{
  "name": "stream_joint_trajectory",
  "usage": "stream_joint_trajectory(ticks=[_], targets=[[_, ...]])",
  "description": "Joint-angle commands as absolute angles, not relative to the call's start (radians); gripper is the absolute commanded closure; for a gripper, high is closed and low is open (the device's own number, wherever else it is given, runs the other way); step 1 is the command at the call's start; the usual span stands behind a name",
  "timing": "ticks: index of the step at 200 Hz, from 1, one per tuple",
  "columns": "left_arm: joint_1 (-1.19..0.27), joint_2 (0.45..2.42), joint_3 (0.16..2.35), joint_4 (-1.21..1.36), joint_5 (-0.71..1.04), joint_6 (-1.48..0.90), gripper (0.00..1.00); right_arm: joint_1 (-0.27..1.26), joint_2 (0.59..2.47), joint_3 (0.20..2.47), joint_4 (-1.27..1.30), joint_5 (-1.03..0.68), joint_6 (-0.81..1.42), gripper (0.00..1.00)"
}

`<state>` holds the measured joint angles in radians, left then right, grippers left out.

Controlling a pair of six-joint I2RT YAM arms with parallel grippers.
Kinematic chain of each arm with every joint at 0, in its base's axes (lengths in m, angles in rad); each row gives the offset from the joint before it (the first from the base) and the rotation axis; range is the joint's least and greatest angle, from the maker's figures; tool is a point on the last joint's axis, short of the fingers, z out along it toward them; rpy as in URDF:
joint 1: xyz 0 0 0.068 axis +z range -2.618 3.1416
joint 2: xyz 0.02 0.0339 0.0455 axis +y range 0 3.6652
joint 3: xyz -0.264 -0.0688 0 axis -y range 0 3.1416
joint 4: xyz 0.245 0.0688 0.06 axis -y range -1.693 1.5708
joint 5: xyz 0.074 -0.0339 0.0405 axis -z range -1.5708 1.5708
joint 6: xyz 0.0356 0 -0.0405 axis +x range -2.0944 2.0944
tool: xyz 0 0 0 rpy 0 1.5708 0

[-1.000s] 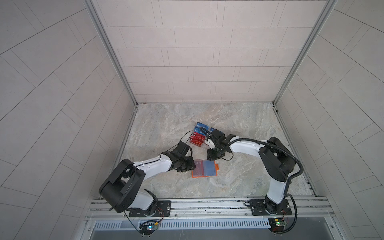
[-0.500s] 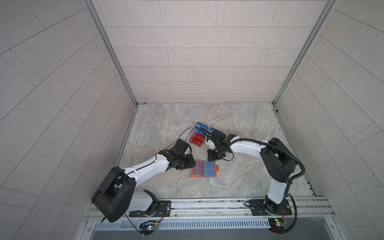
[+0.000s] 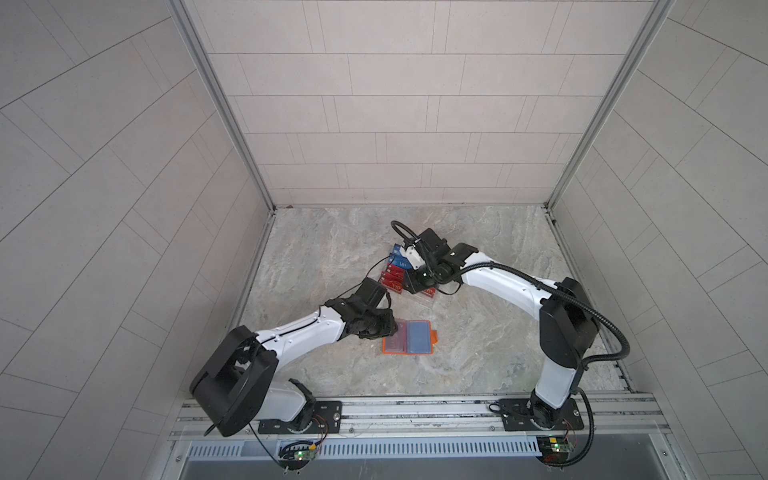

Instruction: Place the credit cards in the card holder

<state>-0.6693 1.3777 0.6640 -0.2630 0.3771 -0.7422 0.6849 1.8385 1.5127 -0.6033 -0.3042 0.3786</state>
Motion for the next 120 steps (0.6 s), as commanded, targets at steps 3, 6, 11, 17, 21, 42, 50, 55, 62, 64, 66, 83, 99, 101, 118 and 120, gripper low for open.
stream_joint_trajectory(ticks=[3, 6, 11, 17, 21, 42, 50, 55, 62, 64, 66, 83, 99, 101, 118, 120], targets=[[-0.670, 1.397, 0.629, -0.239, 0.370, -0.741, 0.67, 0.682, 1.910, 1.598, -0.675, -0.270, 0.311, 0.63], [-0.670, 1.397, 0.626, -0.239, 0.369, -0.741, 0.67, 0.682, 1.919, 1.608, -0.676, -0.273, 0.309, 0.63], [-0.670, 1.400, 0.621, -0.238, 0.365, -0.738, 0.67, 0.681, 1.932, 1.626, -0.681, -0.277, 0.303, 0.63], [-0.670, 1.405, 0.617, -0.235, 0.363, -0.736, 0.67, 0.683, 1.949, 1.650, -0.685, -0.280, 0.297, 0.63], [-0.670, 1.407, 0.613, -0.233, 0.364, -0.735, 0.67, 0.681, 1.961, 1.665, -0.690, -0.284, 0.292, 0.63], [-0.670, 1.430, 0.603, -0.216, 0.362, -0.732, 0.67, 0.684, 2.025, 1.743, -0.717, -0.296, 0.269, 0.63], [-0.670, 1.442, 0.602, -0.208, 0.366, -0.732, 0.67, 0.684, 2.047, 1.768, -0.724, -0.296, 0.259, 0.64], [-0.670, 1.445, 0.600, -0.204, 0.369, -0.733, 0.67, 0.685, 2.058, 1.781, -0.727, -0.296, 0.252, 0.64], [-0.670, 1.449, 0.600, -0.200, 0.371, -0.736, 0.67, 0.685, 2.073, 1.796, -0.730, -0.290, 0.244, 0.64], [-0.670, 1.449, 0.600, -0.198, 0.371, -0.735, 0.67, 0.685, 2.077, 1.800, -0.731, -0.287, 0.242, 0.64], [-0.670, 1.450, 0.600, -0.198, 0.371, -0.734, 0.67, 0.685, 2.080, 1.804, -0.733, -0.286, 0.240, 0.64], [-0.670, 1.451, 0.600, -0.205, 0.371, -0.730, 0.67, 0.685, 2.115, 1.841, -0.744, -0.275, 0.225, 0.64], [-0.669, 1.450, 0.599, -0.215, 0.370, -0.723, 0.67, 0.686, 2.147, 1.871, -0.753, -0.267, 0.217, 0.64], [-0.669, 1.450, 0.598, -0.216, 0.370, -0.723, 0.67, 0.687, 2.152, 1.876, -0.753, -0.266, 0.216, 0.64], [-0.669, 1.447, 0.595, -0.222, 0.370, -0.721, 0.67, 0.690, 2.180, 1.908, -0.770, -0.252, 0.202, 0.64], [-0.669, 1.447, 0.594, -0.222, 0.369, -0.721, 0.67, 0.691, 2.183, 1.911, -0.771, -0.249, 0.200, 0.64]])
